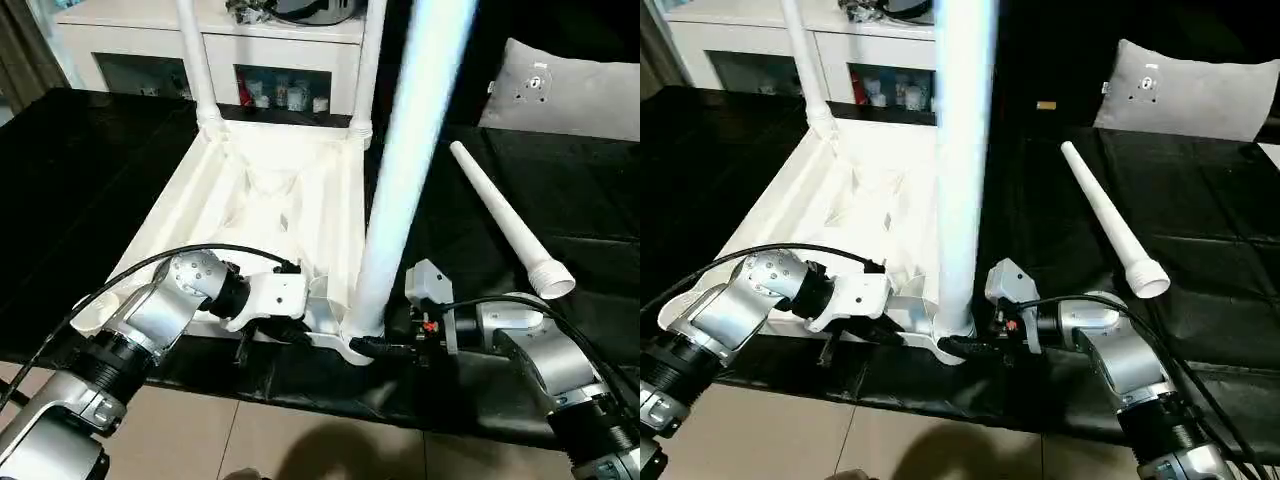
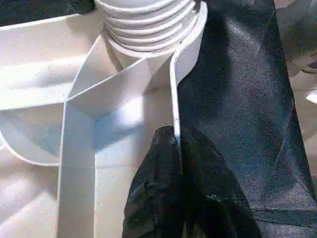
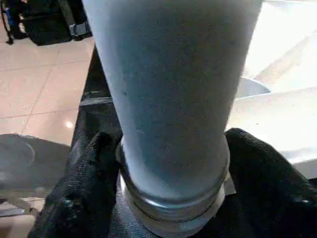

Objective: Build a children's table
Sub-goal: Rotate leg to tighten

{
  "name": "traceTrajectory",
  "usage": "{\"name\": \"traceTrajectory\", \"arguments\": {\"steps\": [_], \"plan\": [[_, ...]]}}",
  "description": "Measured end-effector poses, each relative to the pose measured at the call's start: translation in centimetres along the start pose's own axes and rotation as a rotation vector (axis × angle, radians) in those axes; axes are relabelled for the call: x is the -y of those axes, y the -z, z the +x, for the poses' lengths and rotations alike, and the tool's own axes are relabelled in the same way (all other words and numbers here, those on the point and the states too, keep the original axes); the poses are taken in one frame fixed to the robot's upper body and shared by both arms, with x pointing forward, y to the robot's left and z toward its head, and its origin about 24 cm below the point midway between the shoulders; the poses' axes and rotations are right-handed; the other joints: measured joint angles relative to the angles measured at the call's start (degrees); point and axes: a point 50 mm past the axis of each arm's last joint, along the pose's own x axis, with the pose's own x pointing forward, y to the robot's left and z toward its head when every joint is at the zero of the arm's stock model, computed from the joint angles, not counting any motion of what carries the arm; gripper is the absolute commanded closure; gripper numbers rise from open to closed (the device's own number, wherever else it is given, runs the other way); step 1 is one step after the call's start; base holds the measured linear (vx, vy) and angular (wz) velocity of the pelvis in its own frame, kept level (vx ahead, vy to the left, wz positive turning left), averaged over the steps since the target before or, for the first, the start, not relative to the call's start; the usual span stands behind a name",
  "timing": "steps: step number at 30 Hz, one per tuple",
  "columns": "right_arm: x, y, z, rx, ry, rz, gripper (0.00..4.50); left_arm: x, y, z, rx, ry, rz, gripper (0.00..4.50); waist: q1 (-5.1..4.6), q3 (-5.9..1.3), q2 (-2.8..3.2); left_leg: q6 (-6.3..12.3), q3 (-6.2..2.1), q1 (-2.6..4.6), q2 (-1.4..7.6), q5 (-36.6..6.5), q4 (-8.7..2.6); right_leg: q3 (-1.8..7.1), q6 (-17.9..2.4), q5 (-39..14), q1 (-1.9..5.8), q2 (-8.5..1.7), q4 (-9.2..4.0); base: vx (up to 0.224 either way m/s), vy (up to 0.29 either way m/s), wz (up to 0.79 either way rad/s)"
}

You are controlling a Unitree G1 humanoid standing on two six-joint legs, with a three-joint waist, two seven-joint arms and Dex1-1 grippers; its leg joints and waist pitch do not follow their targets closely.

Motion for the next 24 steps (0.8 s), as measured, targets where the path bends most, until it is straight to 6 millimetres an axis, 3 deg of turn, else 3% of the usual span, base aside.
{"name": "traceTrajectory", "arguments": {"steps": [10,15,19,20,24], "plan": [[-0.1,0.1,0.1,0.005,-0.013,0.016,1.73,0.1,0.1,0.0,0.001,0.004,-0.008,4.50,0.06,0.00,0.00,0.00,0.00,0.01,0.01,0.0,0.00,-0.01,0.0,0.0,0.00,0.01,0.00,0.000,0.000,0.00],[-0.4,0.2,0.7,0.039,0.022,0.075,1.75,0.3,0.1,0.1,0.026,-0.037,-0.111,4.50,-0.25,-0.01,0.00,-0.01,0.02,0.08,0.03,0.0,0.00,-0.01,0.0,0.0,0.02,0.02,0.06,0.000,0.000,0.00],[0.2,0.3,2.2,0.081,0.222,0.154,1.75,0.0,0.6,0.4,0.026,-0.198,-0.269,4.50,-2.17,-0.01,-0.01,-0.26,0.02,0.32,0.03,0.2,0.03,-0.01,0.2,-0.1,0.14,0.02,0.14,0.000,0.000,0.00],[0.6,0.3,2.4,0.095,0.300,0.184,1.75,-0.2,0.4,0.8,0.030,-0.242,-0.305,4.50,-3.06,-0.01,-0.03,-0.27,0.02,0.46,0.03,0.2,0.04,0.00,0.2,-0.1,0.17,0.02,0.13,0.000,0.000,0.00],[1.8,0.2,3.6,0.138,0.522,0.277,1.75,-0.8,-0.5,2.2,0.050,-0.382,-0.434,4.50,-4.94,-0.02,-0.20,-0.28,-0.05,0.56,0.07,0.2,0.06,-0.26,0.2,-0.1,0.18,0.00,0.05,0.000,0.000,0.00]]}}
